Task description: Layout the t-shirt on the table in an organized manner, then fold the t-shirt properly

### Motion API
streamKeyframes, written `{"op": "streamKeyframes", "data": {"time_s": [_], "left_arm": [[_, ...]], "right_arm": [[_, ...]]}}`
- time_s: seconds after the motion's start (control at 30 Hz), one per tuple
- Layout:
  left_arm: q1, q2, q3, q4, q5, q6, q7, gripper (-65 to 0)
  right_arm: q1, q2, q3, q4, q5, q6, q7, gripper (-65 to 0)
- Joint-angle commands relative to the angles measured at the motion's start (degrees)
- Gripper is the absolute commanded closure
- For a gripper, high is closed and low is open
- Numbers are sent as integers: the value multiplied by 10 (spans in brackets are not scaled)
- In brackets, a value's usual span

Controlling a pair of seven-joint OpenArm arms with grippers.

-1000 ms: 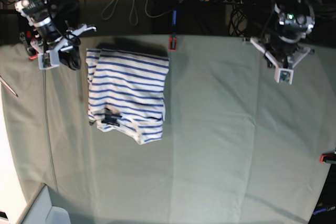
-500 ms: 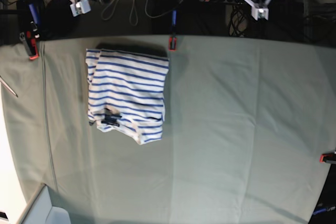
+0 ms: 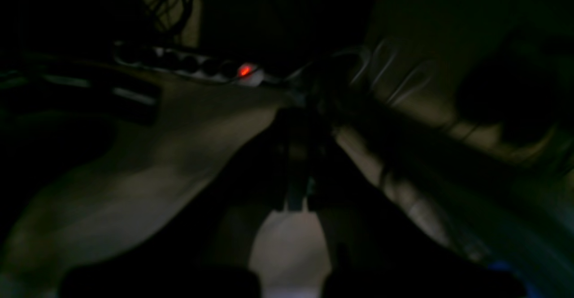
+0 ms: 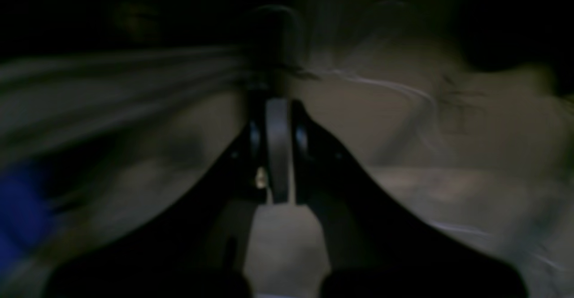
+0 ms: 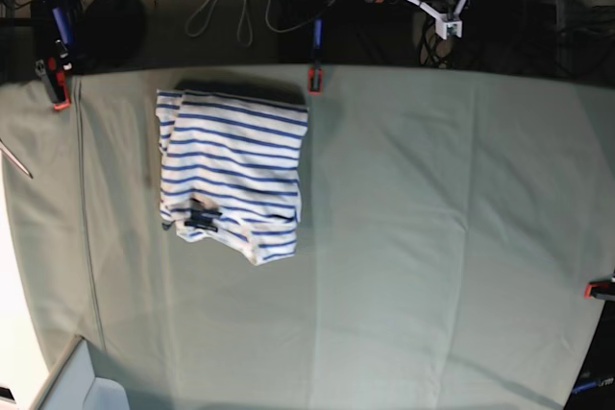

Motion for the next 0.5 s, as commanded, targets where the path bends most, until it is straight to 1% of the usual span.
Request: {"op": "streamKeyframes", "data": {"time_s": [0.0, 0.03, 0.07, 0.1, 0.17, 0.2, 0.23, 0.33, 0.47], "left_arm": [[4, -2, 14, -1, -1, 28, 5, -2], [4, -2, 30, -1, -1, 53, 13, -2], [5, -1, 49, 3, -3, 70, 19, -2], [5, 0, 62, 8, -5, 79, 20, -2], [5, 9, 76, 8, -7, 84, 21, -2], [5, 11, 75, 7, -7, 84, 22, -2], [5, 13, 75, 7, -7, 85, 28, -2], [5, 17, 75, 9, -7, 85, 53, -2], [5, 28, 75, 12, -7, 85, 63, -2]], "right_arm": [[14, 7, -2, -13, 5, -47, 19, 0], [23, 5, -2, -24, 4, -92, 19, 0], [26, 2, -3, -29, 4, -142, 19, 0], [27, 1, -3, -29, 4, -179, 18, 0], [28, 1, -3, -28, 4, -252, 3, 0], [29, 1, -3, -28, 4, -277, -8, 0], [29, 1, -3, -28, 4, -295, -18, 0], [26, 0, -3, -28, 4, -326, -29, 0], [26, -2, -3, -28, 4, -364, -33, 0]]}}
